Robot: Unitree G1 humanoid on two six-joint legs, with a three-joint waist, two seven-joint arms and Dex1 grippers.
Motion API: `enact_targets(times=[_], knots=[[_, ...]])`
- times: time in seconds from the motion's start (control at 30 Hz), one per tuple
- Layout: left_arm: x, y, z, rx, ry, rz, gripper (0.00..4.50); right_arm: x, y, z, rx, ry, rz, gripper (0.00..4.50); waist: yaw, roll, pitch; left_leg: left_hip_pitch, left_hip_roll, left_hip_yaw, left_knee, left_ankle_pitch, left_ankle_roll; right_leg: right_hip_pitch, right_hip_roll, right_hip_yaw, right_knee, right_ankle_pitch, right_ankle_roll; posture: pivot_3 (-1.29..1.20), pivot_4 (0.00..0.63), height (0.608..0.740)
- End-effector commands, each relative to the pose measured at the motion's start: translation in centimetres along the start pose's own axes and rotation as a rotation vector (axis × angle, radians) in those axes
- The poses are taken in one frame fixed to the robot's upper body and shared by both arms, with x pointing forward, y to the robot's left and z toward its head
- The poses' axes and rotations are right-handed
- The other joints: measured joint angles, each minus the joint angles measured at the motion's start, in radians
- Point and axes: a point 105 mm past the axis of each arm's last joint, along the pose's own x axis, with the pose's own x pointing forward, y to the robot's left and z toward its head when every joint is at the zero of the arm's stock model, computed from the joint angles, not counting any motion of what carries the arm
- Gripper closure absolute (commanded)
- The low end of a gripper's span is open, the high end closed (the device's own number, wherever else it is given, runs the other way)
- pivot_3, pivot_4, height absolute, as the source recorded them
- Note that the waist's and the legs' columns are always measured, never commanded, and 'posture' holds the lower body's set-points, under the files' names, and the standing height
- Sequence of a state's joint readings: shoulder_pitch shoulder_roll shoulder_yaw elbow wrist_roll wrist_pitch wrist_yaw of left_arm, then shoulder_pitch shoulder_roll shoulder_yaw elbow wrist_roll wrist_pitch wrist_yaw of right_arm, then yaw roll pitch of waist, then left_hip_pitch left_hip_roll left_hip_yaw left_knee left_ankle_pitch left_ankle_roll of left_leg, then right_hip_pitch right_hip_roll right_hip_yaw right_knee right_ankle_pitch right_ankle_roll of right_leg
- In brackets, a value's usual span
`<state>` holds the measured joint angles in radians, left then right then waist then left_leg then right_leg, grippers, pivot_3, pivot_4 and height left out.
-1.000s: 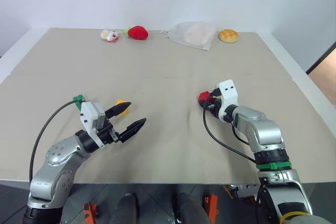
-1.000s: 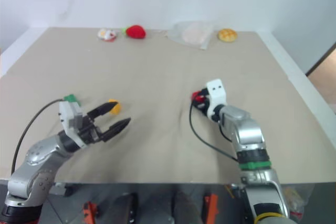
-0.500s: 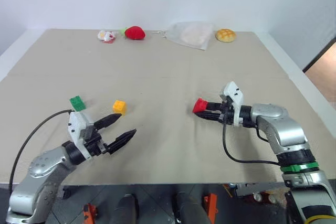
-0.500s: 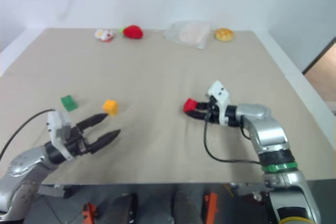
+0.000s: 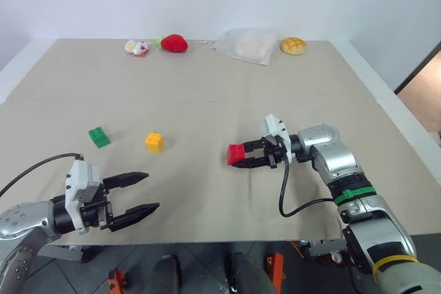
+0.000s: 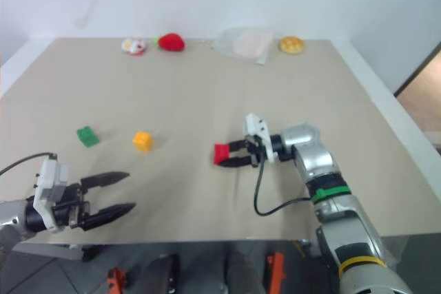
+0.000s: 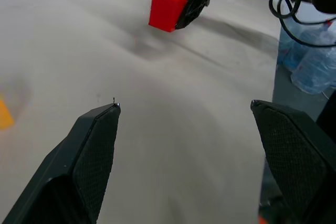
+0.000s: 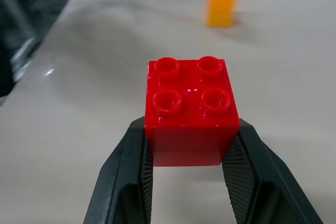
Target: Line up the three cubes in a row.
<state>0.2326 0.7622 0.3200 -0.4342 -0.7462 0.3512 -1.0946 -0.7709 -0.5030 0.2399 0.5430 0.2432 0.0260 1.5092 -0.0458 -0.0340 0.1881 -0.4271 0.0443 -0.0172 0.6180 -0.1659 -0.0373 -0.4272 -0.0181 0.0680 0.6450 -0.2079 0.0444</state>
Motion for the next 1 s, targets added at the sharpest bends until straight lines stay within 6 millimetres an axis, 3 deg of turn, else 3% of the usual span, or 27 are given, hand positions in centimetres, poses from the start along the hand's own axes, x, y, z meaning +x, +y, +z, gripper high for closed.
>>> enact_targets(times=[0.03, 0.47, 0.8, 0.87, 1.0], knots=[[-0.2, 0.5, 0.8, 0.066, -0.015, 0.018, 0.4, -0.8, 0.0, -0.3, -0.065, 0.046, 0.037, 3.26, 0.001, 0.0, 0.0, 0.0, 0.0, 0.0, 0.0, 0.0, 0.0, 0.0, 0.0, 0.0, 0.0, 0.0, 0.0, 0.0, 0.15, 0.739], [1.4, 1.2, 2.0, 0.114, -0.062, 0.02, 0.4, -2.5, 0.1, -2.8, -0.104, 0.138, -0.011, 3.26, -0.001, 0.0, 0.0, 0.002, 0.002, 0.0, 0.0, 0.0, -0.001, 0.0, 0.003, 0.001, 0.001, 0.0, -0.001, 0.0, 0.15, 0.739], [1.3, 1.9, 2.0, 0.125, -0.078, 0.041, 0.4, -2.5, -0.2, -3.2, -0.105, 0.155, -0.02, 3.26, -0.001, 0.0, 0.0, 0.003, 0.002, 0.001, 0.0, 0.0, -0.001, 0.001, 0.003, 0.002, 0.001, 0.0, -0.001, 0.0, 0.15, 0.739], [1.4, 2.0, 2.0, 0.124, -0.088, 0.052, 0.4, -2.3, -0.3, -3.6, -0.078, 0.173, -0.029, 2.24, -0.001, 0.0, 0.0, 0.003, 0.002, 0.002, 0.001, 0.0, -0.001, 0.001, 0.003, 0.003, 0.001, 0.0, -0.001, 0.0, 0.15, 0.739], [1.5, 2.4, 1.9, 0.115, -0.095, 0.102, 0.4, -2.5, -0.8, -3.9, -0.078, 0.188, -0.077, 0.93, -0.001, 0.0, 0.0, 0.003, 0.002, 0.002, 0.001, 0.0, -0.001, 0.002, 0.003, 0.003, 0.002, 0.001, -0.001, 0.0, 0.15, 0.739]])
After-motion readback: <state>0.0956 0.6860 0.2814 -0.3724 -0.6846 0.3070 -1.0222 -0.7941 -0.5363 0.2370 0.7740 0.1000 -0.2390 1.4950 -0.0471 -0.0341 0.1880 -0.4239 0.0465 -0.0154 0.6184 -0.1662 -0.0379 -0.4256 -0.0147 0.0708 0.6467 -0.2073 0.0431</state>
